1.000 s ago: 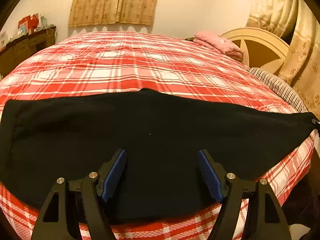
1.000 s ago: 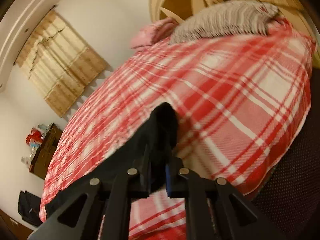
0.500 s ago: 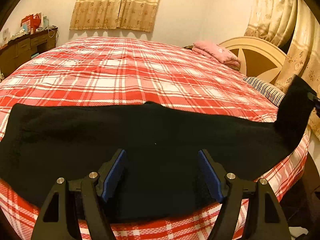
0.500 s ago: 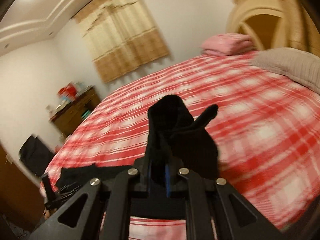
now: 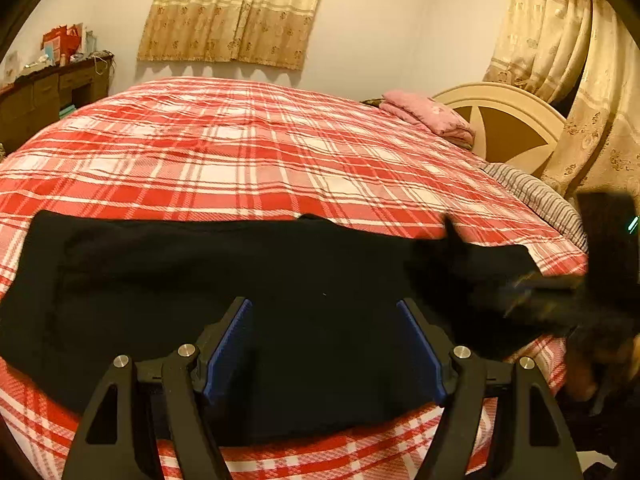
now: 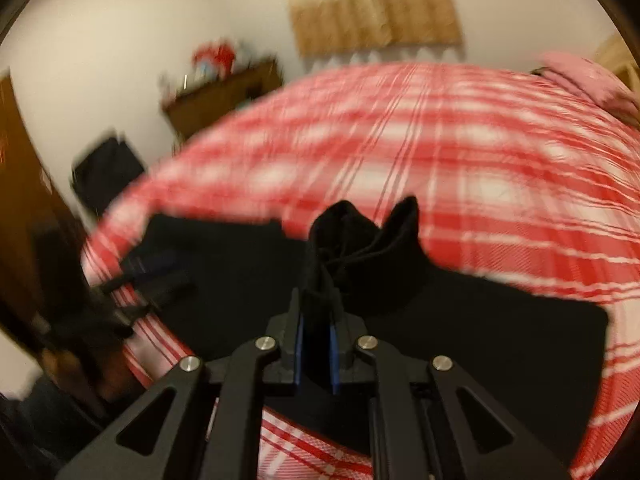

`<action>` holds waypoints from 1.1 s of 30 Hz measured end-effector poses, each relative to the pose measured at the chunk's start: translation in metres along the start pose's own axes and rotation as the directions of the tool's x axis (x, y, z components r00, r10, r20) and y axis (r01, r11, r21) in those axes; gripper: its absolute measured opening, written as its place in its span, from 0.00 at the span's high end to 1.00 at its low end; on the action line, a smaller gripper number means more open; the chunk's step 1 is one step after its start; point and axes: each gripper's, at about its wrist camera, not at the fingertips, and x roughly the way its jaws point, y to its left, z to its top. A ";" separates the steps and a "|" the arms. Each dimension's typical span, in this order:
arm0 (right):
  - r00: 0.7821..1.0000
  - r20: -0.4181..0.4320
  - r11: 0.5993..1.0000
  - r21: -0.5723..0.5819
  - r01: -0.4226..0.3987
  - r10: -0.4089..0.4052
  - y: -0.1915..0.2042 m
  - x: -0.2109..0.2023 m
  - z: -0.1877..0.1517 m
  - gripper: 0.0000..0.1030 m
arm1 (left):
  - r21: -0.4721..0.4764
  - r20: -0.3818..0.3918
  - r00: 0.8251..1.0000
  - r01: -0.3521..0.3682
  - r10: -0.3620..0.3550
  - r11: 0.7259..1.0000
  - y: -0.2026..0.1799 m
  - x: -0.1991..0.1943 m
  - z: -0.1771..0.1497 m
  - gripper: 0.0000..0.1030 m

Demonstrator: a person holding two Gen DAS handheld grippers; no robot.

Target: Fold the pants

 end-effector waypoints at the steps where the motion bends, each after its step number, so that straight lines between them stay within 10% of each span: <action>1: 0.999 -0.044 1.000 -0.017 0.000 -0.001 0.003 0.011 -0.004 0.78 | -0.003 -0.004 1.000 0.014 -0.014 1.000 -0.001 0.001 -0.001 0.27; 5: 0.992 -0.127 0.997 -0.065 -0.033 0.024 0.005 0.019 -0.027 0.38 | -0.050 -0.030 0.991 0.130 -0.131 0.990 -0.006 0.007 -0.001 0.27; 17: 1.000 0.000 0.997 0.079 0.023 -0.023 -0.043 -0.049 -0.055 0.34 | -0.033 -0.185 0.949 0.255 -0.257 0.966 -0.065 0.063 0.011 0.27; 24: 0.999 0.033 0.999 0.049 0.017 -0.018 -0.028 -0.048 -0.052 0.34 | 0.068 -0.157 0.982 0.119 -0.107 0.991 -0.060 0.055 0.017 0.27; 33: 1.000 0.011 0.996 -0.083 0.025 -0.025 0.023 0.006 -0.023 0.41 | -0.055 -0.106 0.989 0.095 -0.100 0.994 -0.013 0.035 0.022 0.27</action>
